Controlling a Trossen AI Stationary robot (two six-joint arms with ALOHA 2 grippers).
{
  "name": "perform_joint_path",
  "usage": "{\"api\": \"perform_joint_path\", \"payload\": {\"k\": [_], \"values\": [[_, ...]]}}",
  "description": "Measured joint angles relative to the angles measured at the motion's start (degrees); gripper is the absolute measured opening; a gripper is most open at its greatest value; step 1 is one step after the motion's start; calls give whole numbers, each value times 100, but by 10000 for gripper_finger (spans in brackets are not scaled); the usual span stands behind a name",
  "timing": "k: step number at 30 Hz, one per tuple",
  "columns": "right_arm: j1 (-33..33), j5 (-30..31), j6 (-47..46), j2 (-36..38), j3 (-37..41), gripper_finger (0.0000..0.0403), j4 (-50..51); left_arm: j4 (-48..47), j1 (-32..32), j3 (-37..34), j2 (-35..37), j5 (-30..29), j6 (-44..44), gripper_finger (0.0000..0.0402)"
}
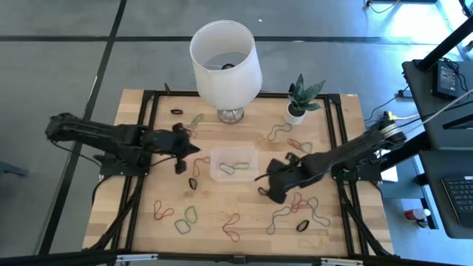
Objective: Pick and place rubber bands into bin
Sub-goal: Put the black rubber band into the transparent bin
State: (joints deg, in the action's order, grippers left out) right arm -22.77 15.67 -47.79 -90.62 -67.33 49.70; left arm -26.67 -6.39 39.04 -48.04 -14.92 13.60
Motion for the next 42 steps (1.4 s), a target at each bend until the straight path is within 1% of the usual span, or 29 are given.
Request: {"api": "perform_joint_path", "payload": {"k": [5,9,11,14,17,20,22,25,26,29,32,34,37,39,42], "values": [[1,-272,-151,-837,-272,80,-21,16,59,-590,902,2,-25,1],[1,-534,-364,-1321,-286,114,-218,10,57,-877,1400,106,-71,1],[1,-574,-488,-1506,-288,122,-434,-41,57,-978,1573,146,-70,1],[1,-614,-613,-1715,-288,125,-583,-10,57,-1037,1711,300,-84,1],[1,-651,-619,-1919,-290,118,-594,-35,57,-1049,1762,379,-89,1],[5,-699,-667,-2076,-291,101,-738,-53,56,-1049,1758,417,-92,1],[5,-766,-800,-2125,-309,77,-751,-57,57,-1049,1761,433,-140,1],[14,-929,-1032,-2092,-309,19,-718,-79,55,-1049,1756,456,-198,1],[20,-996,-1082,-2050,-312,11,-680,-83,56,-1049,1756,457,-196,1],[-8,-1144,-1366,-1820,-532,9,22,-81,55,-1049,1756,434,-193,1],[3,-1050,-1470,-1562,-995,4,806,-38,56,-1049,1732,403,-189,1],[47,-752,-1487,-1431,-1378,4,1349,-34,57,-1049,1718,398,-190,1],[205,-374,-1482,-1354,-2153,3,1986,-29,55,-1049,1687,393,-181,1],[411,-354,-1319,-1415,-2635,2,2396,-29,55,-1049,1656,391,-181,1],[777,-108,-734,-1658,-3217,2,2314,-18,55,-1049,1572,389,-187,1]]}}
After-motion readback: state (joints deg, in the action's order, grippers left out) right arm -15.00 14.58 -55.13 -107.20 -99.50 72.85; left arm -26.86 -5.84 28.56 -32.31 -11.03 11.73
